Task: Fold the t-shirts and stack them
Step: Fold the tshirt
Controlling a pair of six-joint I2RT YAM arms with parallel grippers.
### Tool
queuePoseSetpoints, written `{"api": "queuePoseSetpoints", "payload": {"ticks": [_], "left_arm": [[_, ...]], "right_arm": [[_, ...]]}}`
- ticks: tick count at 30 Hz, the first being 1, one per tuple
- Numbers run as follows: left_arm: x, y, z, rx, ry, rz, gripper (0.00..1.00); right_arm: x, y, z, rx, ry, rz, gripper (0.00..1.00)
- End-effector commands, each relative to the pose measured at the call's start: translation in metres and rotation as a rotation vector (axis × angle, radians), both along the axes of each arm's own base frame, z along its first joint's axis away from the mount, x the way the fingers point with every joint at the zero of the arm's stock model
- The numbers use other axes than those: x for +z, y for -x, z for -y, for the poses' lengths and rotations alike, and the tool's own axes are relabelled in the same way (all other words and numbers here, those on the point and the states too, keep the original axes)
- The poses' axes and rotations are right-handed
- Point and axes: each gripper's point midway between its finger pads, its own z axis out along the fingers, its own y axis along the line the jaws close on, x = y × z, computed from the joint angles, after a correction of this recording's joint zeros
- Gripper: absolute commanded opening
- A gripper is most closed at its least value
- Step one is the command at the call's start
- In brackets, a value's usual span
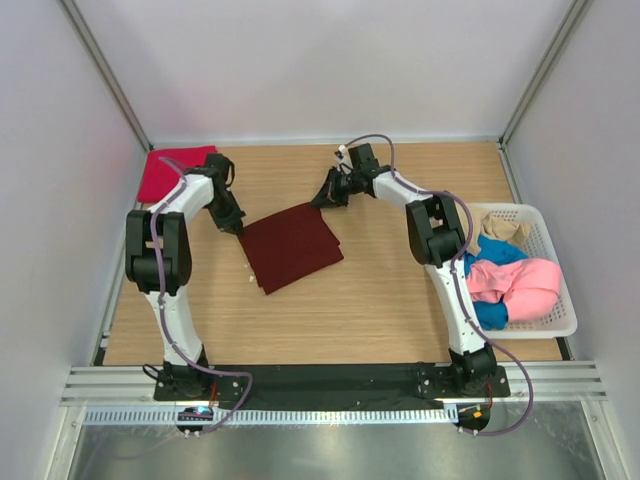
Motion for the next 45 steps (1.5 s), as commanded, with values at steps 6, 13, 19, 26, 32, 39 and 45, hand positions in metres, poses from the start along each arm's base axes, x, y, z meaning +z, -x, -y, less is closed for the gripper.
{"api": "queuePoseSetpoints", "payload": {"ticks": [6, 13, 19, 26, 32, 39, 45], "left_arm": [[0.003, -0.012, -0.020, -0.001, -0.059, 0.011, 0.17], [0.044, -0.020, -0.030, 0.002, -0.118, 0.049, 0.38], [0.095, -0.015, -0.006, -0.009, 0.021, 0.162, 0.40], [0.071, 0.000, 0.058, -0.006, 0.418, 0.178, 0.16], [0.019, -0.003, 0.056, -0.005, 0.394, 0.142, 0.06], [-0.021, -0.022, 0.048, -0.007, 0.340, 0.135, 0.02], [-0.036, -0.019, 0.039, -0.017, 0.307, 0.107, 0.01]], "right_arm": [[0.034, -0.033, 0.011, -0.089, -0.011, 0.048, 0.20], [0.061, -0.055, 0.043, -0.204, 0.056, -0.010, 0.41], [0.098, -0.017, 0.036, -0.084, 0.097, 0.041, 0.39], [0.088, 0.030, -0.036, 0.078, -0.068, 0.031, 0.05], [0.067, 0.016, -0.059, 0.031, -0.248, -0.009, 0.01], [0.025, -0.011, -0.054, -0.034, -0.331, -0.033, 0.01], [0.012, -0.033, -0.031, -0.114, -0.349, -0.045, 0.01]]}}
